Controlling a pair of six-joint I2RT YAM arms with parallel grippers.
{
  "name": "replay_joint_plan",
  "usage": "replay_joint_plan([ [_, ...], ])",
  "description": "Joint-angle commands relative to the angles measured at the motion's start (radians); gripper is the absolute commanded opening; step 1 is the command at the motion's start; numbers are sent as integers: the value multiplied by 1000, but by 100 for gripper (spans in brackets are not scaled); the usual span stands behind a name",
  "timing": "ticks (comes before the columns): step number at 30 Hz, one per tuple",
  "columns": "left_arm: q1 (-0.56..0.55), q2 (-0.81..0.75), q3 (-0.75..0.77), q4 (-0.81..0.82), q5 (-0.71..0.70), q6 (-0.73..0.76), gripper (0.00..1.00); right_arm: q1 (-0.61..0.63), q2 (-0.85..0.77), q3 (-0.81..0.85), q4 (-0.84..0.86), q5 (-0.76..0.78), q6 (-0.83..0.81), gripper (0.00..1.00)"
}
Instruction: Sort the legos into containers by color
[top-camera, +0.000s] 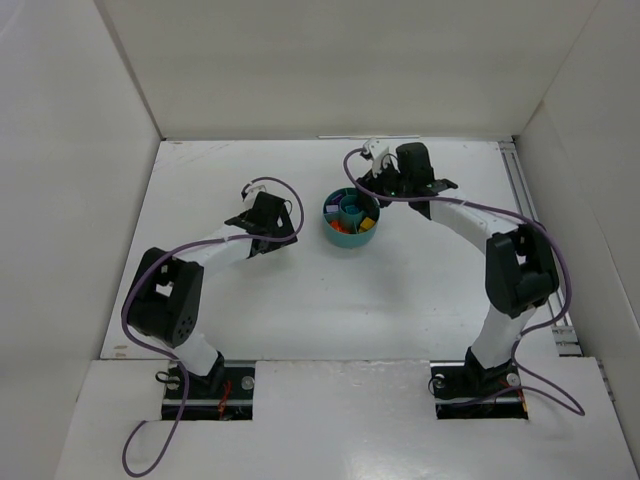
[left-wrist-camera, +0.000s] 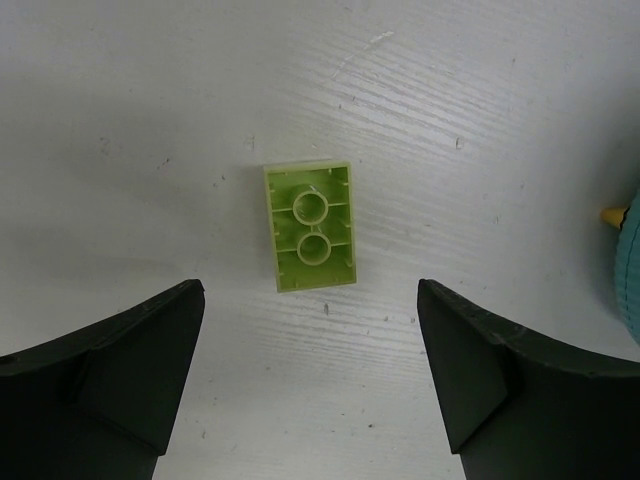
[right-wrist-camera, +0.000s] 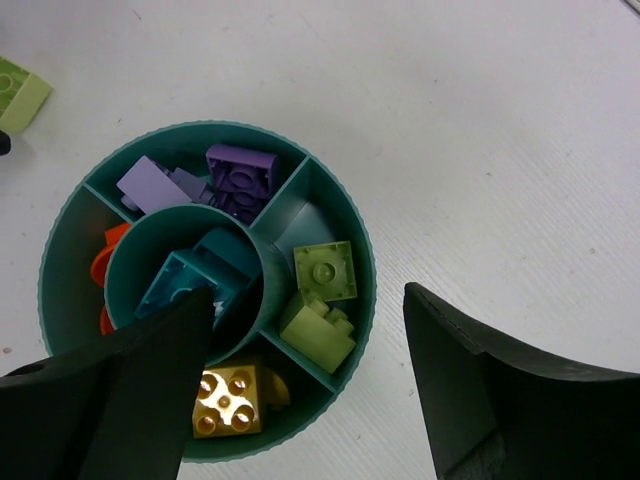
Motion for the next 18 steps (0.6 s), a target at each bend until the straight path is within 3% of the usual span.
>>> replay_joint_plan([
  [1,7,0,28,23,-4,4,82,-5,-87,13,48,-28,2,81],
  [6,7,20,28,33,-4,-6,68,-5,-207,-53,57,15,-9,81],
  [18,16,107,71,45,-116,-55,67,-46,-475,-294,48,92,-9,83],
])
